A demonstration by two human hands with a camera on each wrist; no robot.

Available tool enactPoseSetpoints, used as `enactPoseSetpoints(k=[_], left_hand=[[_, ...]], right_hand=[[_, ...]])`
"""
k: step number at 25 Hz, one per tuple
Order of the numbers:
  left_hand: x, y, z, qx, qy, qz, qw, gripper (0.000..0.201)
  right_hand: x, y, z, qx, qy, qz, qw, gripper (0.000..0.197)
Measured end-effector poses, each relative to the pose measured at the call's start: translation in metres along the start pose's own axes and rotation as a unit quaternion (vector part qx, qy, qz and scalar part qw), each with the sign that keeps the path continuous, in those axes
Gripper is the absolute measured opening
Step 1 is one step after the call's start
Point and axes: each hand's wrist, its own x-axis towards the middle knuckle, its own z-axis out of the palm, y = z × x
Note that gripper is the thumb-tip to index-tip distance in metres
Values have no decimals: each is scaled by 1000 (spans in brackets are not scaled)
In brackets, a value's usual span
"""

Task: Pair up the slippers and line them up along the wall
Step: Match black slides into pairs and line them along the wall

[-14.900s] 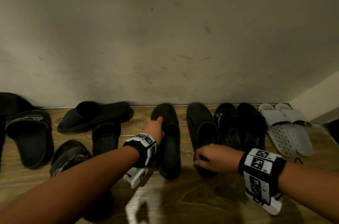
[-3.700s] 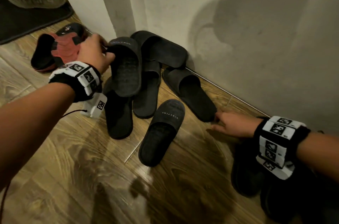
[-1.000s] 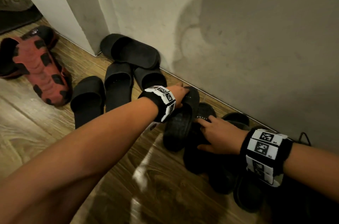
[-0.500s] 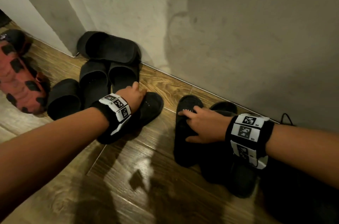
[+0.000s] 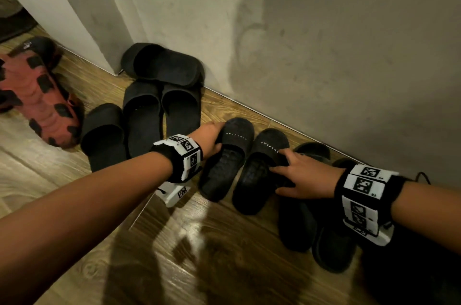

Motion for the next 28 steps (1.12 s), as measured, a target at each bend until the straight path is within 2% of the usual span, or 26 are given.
enactPoseSetpoints(k=[5,7,12,16,19,23,28], left_hand=[[-13,-2,5,-25,8,2,1000,58],[-26,-3,7,-24,7,-2,1000,57],[-65,-25,15,84,-45,5,995,49],[-74,-66,0,100,6,-81,992,39],[-73,-93,-2,152,51,-125,979,46],[-70,-113,8,192,25,-98,976,69],[-82,-116,16,209,41,-64,975,67]], right_hand=[[8,-4,-14,-15,-27,20,999,56],[8,-6,-18,-19,-16,13,1000,50],[12,-37,-26,-52,112,-13,992,42],[27,-67,-32,-55,123,-36,990,40],[40,-80,-38,-51,135,-46,989,42],[54,-93,-45,-49,142,-53,987,45],[62,-100,-46,-43,138,-49,988,47]])
